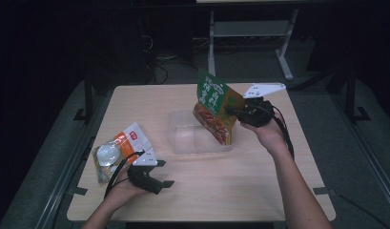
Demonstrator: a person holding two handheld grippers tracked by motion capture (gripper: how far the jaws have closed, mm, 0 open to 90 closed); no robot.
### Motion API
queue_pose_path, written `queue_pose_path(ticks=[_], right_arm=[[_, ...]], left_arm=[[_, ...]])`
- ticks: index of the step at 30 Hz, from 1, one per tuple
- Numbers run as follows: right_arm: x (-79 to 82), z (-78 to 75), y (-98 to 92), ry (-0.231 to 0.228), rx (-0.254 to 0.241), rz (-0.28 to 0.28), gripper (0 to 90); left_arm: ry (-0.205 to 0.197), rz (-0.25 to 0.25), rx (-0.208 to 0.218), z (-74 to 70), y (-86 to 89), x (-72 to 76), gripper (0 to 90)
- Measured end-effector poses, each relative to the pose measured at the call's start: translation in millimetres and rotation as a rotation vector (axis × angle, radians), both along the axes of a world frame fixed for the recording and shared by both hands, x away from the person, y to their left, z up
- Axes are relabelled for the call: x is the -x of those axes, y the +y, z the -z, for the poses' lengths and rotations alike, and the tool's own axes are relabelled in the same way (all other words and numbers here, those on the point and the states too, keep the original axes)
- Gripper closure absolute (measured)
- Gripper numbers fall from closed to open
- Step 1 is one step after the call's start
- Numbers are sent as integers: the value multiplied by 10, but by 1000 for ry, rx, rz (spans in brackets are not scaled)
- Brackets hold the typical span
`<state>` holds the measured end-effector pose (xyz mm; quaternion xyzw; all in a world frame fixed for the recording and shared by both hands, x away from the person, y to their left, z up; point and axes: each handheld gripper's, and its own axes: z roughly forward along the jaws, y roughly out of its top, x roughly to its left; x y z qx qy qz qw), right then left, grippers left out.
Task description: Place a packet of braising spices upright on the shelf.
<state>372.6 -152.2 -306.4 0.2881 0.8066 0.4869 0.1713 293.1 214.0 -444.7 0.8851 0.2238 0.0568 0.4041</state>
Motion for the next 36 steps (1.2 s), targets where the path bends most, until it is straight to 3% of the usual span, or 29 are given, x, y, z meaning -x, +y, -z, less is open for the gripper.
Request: queue_pose_path(ticks=[8, 22, 36], right_arm=[[-64, 60, 8, 16, 12, 26, 900], [-159, 265, 49, 56, 10, 23, 900], [-239, 349, 106, 88, 23, 14, 898]], left_arm=[[5, 3, -7, 8, -6, 0, 166], [11, 10, -19, 16, -15, 4, 162], [18, 24, -34, 50, -55, 12, 160]])
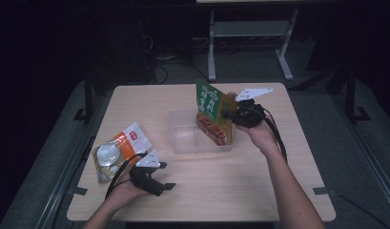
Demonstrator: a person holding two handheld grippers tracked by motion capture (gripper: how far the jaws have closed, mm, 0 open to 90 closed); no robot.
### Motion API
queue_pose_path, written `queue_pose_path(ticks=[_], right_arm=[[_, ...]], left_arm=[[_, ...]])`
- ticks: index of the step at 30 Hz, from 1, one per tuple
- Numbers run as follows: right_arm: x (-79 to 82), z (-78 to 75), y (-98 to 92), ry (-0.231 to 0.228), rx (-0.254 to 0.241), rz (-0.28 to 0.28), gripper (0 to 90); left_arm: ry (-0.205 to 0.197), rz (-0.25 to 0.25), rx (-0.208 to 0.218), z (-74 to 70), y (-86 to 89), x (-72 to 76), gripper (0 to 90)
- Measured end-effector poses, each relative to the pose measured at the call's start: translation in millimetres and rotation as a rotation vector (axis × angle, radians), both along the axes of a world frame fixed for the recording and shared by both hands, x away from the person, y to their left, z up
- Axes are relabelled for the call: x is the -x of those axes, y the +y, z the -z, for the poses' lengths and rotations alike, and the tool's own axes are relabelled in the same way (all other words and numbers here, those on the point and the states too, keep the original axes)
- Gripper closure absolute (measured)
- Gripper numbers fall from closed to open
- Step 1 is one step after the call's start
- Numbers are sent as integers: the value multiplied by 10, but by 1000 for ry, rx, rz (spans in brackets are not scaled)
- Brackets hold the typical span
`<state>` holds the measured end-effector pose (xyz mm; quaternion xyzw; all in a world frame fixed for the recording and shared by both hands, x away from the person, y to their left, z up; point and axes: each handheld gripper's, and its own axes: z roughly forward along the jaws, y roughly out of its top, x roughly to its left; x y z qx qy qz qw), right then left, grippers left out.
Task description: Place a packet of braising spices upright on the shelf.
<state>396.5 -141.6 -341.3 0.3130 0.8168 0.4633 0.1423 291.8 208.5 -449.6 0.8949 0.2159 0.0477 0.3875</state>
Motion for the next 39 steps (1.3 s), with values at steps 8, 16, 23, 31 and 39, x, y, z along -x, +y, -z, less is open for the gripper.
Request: queue_pose_path(ticks=[8, 16, 23, 31, 39], right_arm=[[-40, 60, 44, 15, 21, -2, 896], [-48, 68, 47, 15, 22, 10, 888], [-45, 73, 45, 23, 23, 28, 766], [11, 103, -8, 30, -26, 41, 474], [106, 107, -69, 36, -22, 37, 352]], left_arm=[[8, 13, -21, 25, -18, 0, 154], [20, 17, -32, 40, -21, -9, 153], [26, 18, -32, 55, -36, -3, 153], [31, 20, -33, 59, -44, 2, 153], [31, 13, -30, 42, -28, -9, 153]])
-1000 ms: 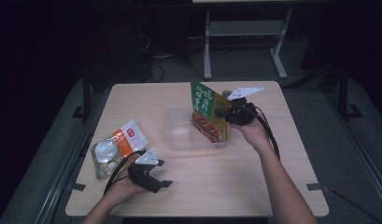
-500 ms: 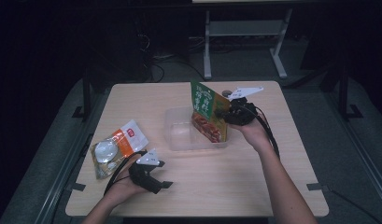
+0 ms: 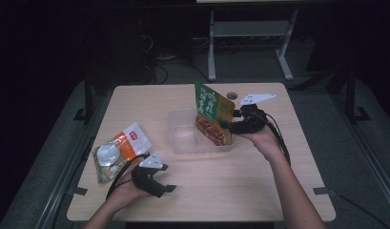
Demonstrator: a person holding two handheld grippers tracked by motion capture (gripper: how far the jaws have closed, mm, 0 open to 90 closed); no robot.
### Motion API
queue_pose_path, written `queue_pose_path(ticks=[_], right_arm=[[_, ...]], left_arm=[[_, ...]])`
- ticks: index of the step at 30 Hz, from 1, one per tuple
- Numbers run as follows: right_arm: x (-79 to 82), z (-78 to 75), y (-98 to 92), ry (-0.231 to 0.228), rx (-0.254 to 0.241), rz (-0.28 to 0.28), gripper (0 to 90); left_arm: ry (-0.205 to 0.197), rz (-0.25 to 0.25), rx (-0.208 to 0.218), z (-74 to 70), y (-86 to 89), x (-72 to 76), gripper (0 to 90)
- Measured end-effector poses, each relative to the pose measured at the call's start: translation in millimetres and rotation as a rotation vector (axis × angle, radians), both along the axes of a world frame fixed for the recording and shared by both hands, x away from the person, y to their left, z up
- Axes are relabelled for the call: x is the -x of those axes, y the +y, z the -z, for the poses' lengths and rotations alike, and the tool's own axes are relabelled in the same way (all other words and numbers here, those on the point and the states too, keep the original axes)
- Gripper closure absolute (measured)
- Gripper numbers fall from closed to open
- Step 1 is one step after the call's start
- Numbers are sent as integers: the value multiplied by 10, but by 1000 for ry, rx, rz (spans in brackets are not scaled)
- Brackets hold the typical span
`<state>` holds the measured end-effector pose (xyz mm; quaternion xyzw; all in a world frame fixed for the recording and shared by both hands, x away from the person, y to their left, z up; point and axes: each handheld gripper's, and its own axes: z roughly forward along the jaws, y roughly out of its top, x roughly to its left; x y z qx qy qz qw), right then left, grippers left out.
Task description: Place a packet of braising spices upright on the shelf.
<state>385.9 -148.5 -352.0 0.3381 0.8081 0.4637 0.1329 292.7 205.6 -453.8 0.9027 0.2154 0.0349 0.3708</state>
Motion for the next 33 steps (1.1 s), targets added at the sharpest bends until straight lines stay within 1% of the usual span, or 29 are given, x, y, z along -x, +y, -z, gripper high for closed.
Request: queue_pose_path(ticks=[2, 7, 11, 13, 14, 15, 16, 17, 18, 20, 22, 23, 26, 27, 28, 31, 32, 33], right_arm=[[37, -5, -13, 3, 5, 1, 346], [140, -17, -62, -10, 13, -1, 327], [217, -18, -105, -15, 18, 2, 311], [234, -17, -119, -13, 17, 2, 304], [267, -16, -140, -2, 29, 5, 287], [290, -14, -156, -10, 26, 4, 288], [313, -12, -174, -8, 19, 6, 288], [329, -8, -185, -7, 19, 8, 288], [352, -1, -199, -9, 22, 12, 288], [396, 18, -226, -7, 24, 9, 288], [441, 40, -246, -3, 38, 9, 286], [466, 54, -256, -9, 37, 1, 286], [547, 103, -275, -1, 46, -7, 285], [547, 103, -275, -1, 46, -7, 285], [609, 151, -287, 2, 54, -22, 283], [648, 180, -293, 3, 57, -28, 284], [706, 222, -296, 10, 57, -40, 284], [728, 241, -296, 6, 58, -48, 284]], left_arm=[[-3, 0, 2, 3, 2, -4, 153], [-6, 0, 4, 8, 0, -5, 154], [-6, -6, 14, 10, -3, -1, 153], [-5, -8, 17, 9, -4, 2, 153], [-4, -11, 18, 7, -5, 3, 154], [-5, -11, 20, 7, -6, 4, 154], [-7, -12, 20, 7, -6, 4, 154], [-12, -5, 10, 3, -1, -1, 154], [-12, -5, 10, 3, -1, -1, 155], [-9, -10, 20, 2, -7, 7, 156], [-9, -8, 21, 1, -4, 9, 158], [-10, -8, 19, 0, -3, 11, 158], [-10, -8, 14, 4, -1, 18, 158], [-10, -8, 14, 4, -1, 18, 158], [-14, -8, 12, 10, -1, 22, 158], [-16, -4, 4, 12, 3, 25, 158], [-15, -4, 4, 13, 2, 30, 158], [-18, -1, 2, 12, 3, 30, 158]])
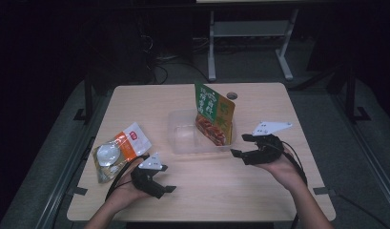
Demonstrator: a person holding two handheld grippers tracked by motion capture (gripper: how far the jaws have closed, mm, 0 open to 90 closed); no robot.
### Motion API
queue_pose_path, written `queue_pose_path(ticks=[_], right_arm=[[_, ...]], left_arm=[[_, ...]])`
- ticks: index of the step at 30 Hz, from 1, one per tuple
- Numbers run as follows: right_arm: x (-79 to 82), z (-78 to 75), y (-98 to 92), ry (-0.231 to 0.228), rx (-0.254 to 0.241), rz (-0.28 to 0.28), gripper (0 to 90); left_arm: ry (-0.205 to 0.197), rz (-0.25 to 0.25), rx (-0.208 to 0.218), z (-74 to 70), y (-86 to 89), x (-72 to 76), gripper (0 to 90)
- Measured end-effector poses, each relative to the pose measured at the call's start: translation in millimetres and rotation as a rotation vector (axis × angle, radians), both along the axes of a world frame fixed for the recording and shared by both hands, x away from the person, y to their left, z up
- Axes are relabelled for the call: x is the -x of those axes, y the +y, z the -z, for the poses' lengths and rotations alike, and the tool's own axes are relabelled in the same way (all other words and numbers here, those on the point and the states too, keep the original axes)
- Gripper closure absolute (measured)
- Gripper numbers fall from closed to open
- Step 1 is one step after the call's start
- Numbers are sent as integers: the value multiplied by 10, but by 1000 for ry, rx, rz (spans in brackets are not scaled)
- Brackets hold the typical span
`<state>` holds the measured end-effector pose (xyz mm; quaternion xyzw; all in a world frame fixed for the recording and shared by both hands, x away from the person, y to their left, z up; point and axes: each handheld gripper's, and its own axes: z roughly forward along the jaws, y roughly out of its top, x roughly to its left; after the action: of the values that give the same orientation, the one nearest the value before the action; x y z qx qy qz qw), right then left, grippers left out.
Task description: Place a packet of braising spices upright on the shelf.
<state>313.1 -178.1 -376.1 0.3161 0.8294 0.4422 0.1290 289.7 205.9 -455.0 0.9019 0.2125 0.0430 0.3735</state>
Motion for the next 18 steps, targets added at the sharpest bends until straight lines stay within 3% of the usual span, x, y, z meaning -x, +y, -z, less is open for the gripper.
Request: queue_pose_path(ticks=[8, 18], right_arm=[[133, 157, 31, 9, 19, -42, 279], [272, 409, 225, 69, 75, -139, 280]], left_arm=[[7, 13, -2, 5, -16, 28, 158], [24, 10, 2, 9, -11, 42, 160]])
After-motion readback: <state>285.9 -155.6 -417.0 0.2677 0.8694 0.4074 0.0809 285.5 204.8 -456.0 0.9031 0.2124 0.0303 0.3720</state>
